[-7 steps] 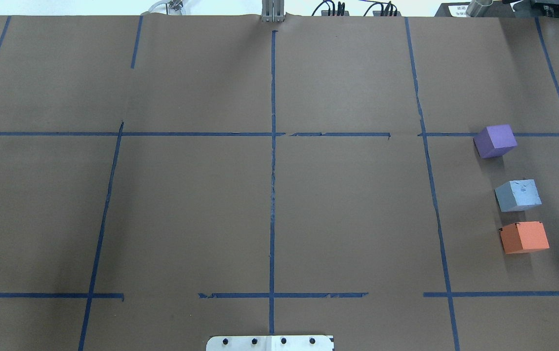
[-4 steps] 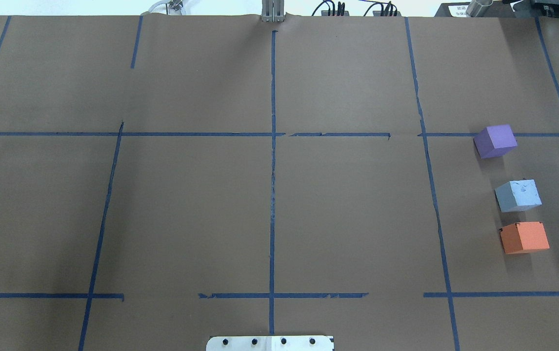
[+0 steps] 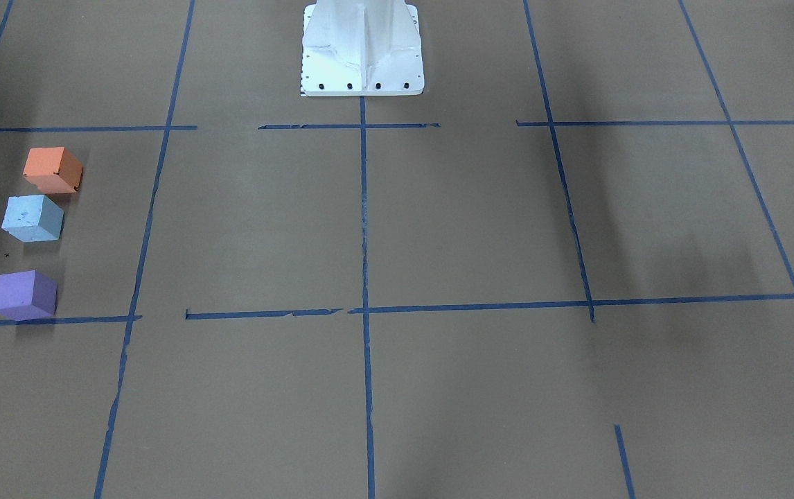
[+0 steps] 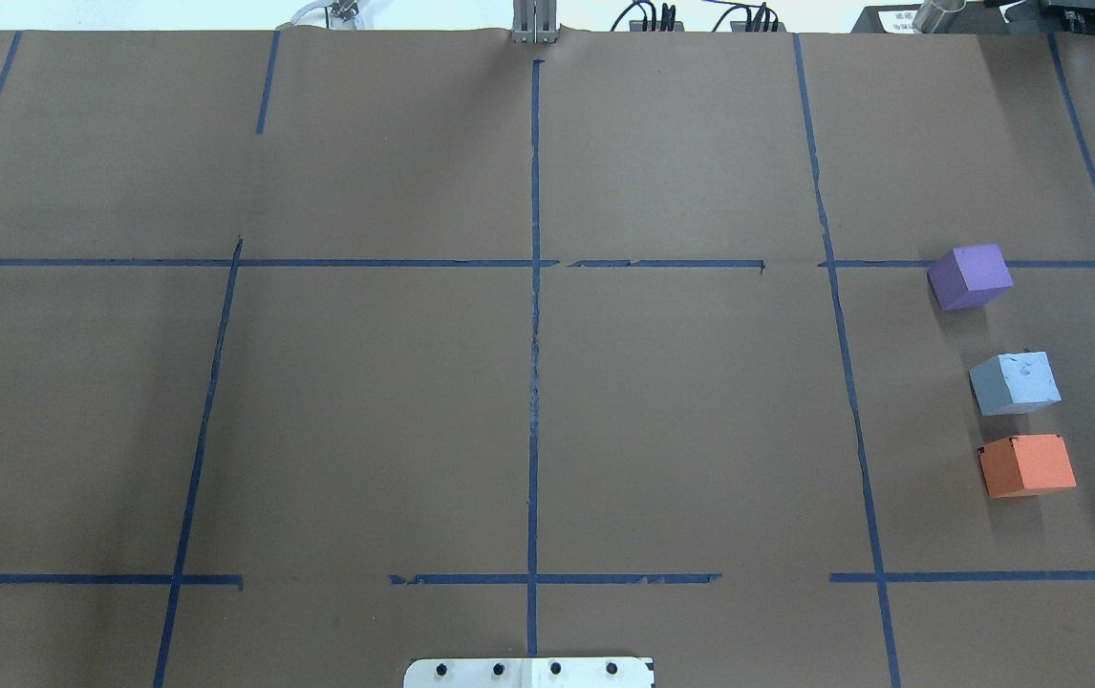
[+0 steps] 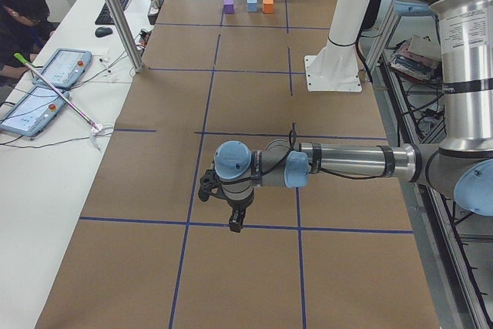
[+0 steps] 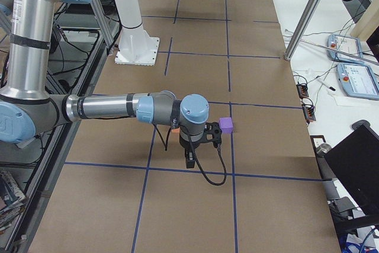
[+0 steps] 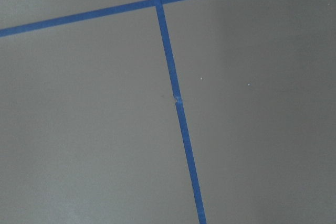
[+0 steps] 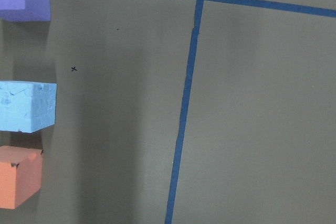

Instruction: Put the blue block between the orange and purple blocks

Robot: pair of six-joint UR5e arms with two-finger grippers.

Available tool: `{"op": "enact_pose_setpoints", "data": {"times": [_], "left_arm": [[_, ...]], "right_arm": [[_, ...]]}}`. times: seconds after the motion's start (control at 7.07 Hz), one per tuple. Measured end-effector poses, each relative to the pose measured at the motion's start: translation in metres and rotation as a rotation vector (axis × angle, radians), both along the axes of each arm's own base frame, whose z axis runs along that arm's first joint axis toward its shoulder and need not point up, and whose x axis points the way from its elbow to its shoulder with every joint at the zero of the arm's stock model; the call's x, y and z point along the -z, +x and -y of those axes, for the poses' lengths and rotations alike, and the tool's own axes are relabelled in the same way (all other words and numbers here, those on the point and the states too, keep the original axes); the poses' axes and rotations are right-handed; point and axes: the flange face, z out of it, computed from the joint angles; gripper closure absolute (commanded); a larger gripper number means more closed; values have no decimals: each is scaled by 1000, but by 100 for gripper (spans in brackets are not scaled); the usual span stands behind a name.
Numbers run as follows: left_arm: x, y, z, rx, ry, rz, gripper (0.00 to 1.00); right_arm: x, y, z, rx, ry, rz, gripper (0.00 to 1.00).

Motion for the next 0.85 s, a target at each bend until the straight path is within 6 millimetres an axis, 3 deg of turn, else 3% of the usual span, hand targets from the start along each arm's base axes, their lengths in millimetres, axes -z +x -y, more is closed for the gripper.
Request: {"op": "enact_pose_setpoints", "data": {"times": [0.85], "left_arm": [[5,0,-2,-1,11,-1,0]], "right_arm": [[0,0,1,0,12,0,0]]}}
